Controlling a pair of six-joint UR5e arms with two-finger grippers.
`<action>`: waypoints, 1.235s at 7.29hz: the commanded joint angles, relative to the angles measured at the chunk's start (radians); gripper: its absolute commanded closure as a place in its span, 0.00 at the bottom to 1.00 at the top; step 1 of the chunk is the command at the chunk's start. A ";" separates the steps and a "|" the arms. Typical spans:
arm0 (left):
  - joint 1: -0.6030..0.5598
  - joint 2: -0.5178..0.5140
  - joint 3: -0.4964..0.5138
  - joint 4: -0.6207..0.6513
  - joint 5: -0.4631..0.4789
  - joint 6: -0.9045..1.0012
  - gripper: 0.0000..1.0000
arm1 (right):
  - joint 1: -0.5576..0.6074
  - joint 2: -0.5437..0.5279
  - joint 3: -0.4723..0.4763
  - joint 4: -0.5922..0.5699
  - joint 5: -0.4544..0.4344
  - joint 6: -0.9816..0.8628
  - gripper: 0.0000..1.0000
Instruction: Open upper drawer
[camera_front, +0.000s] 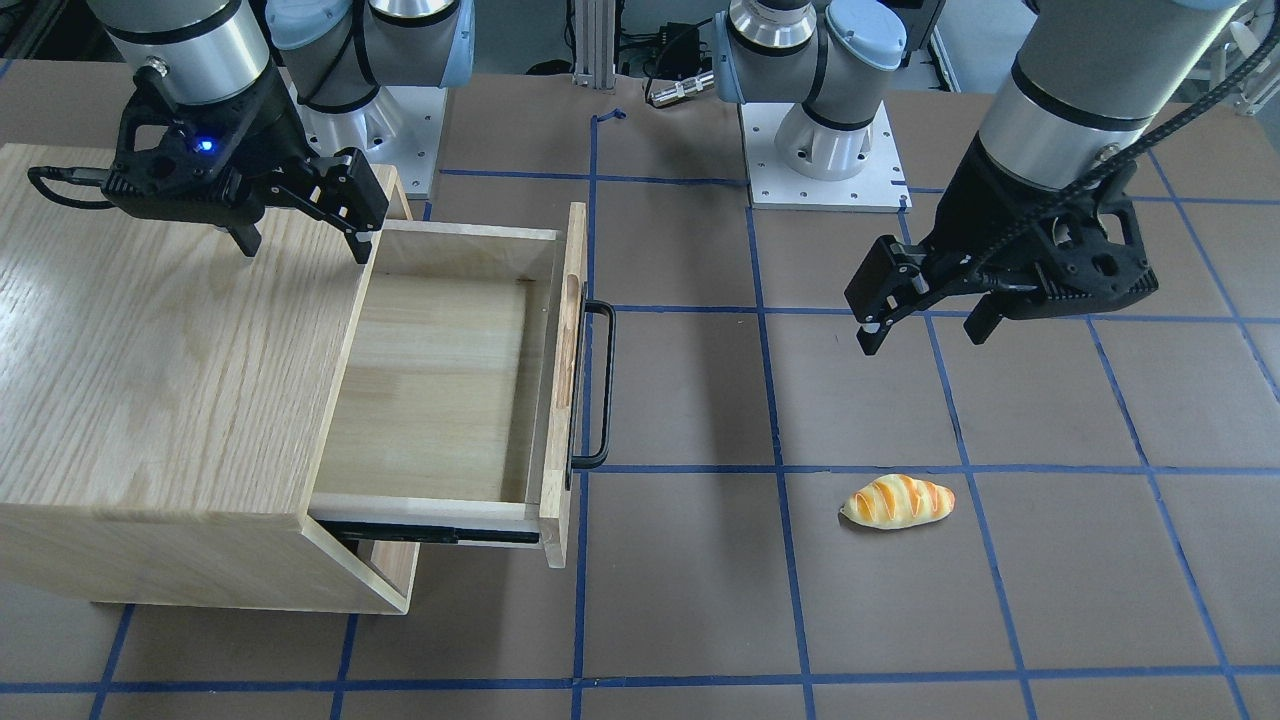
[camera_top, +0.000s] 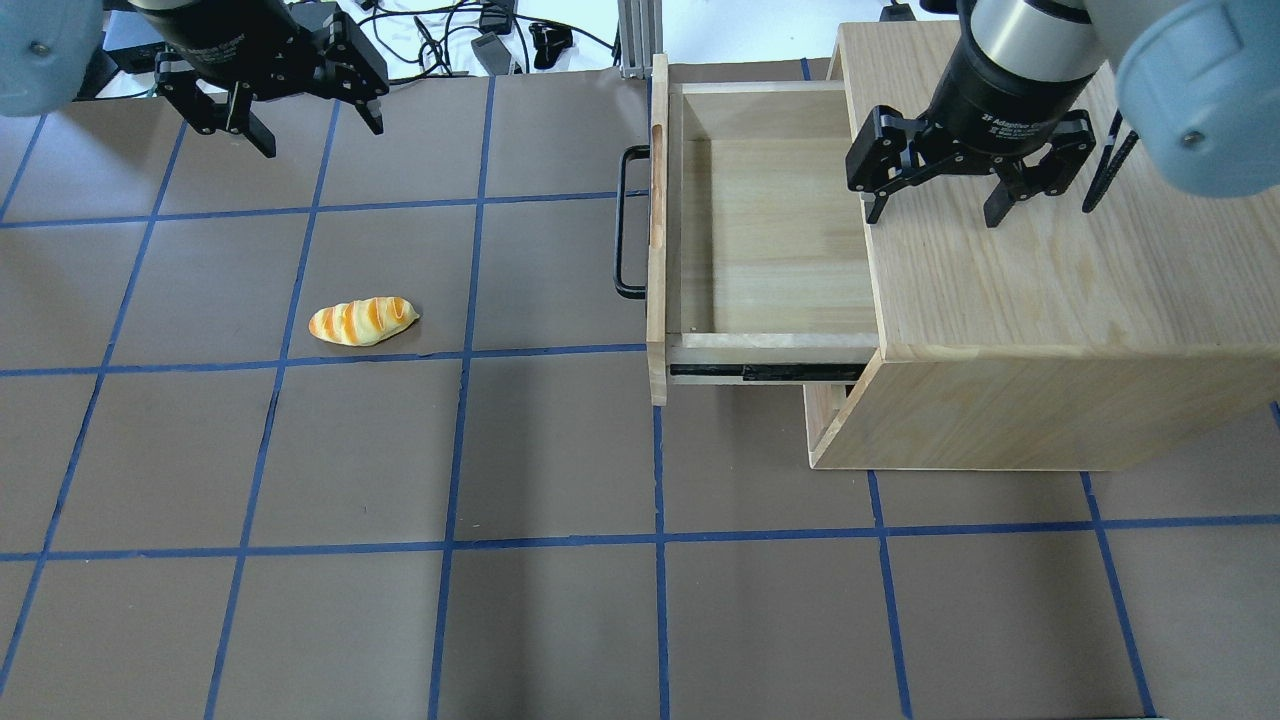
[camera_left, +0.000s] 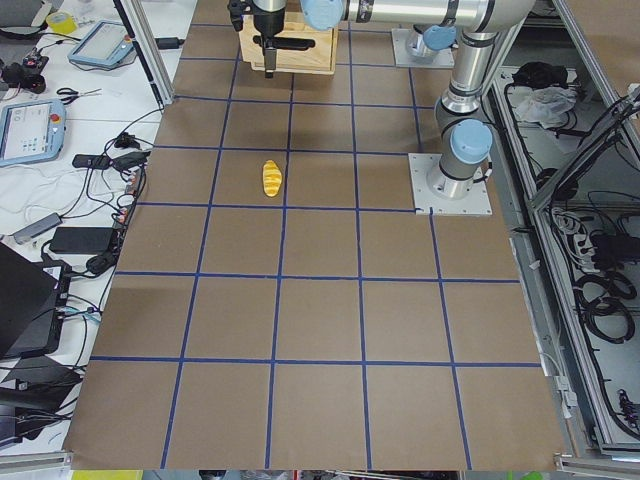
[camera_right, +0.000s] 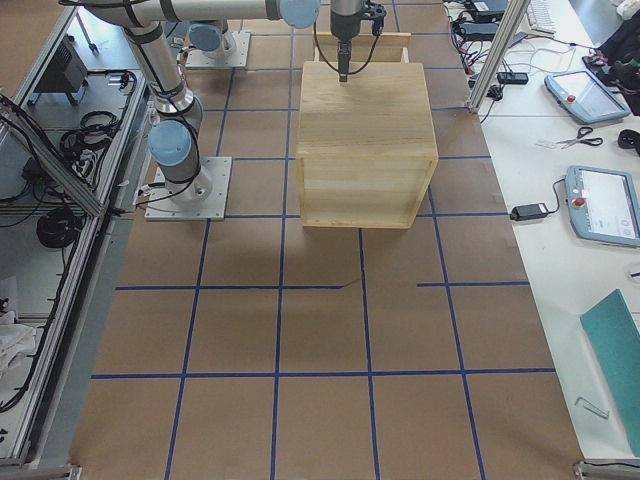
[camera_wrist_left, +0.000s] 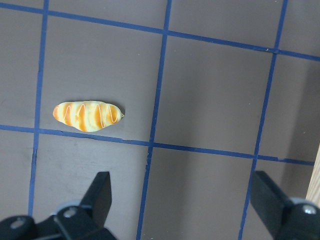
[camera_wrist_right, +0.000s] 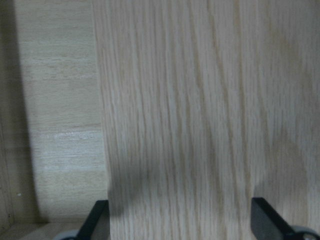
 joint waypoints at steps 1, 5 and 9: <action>-0.005 0.062 -0.092 0.001 0.013 0.063 0.00 | 0.000 0.000 0.000 0.000 0.000 0.000 0.00; -0.006 0.110 -0.116 -0.047 0.067 0.111 0.00 | 0.000 0.000 0.000 0.000 0.000 0.000 0.00; -0.006 0.112 -0.123 -0.048 0.064 0.113 0.00 | 0.000 0.000 0.000 0.000 0.000 0.000 0.00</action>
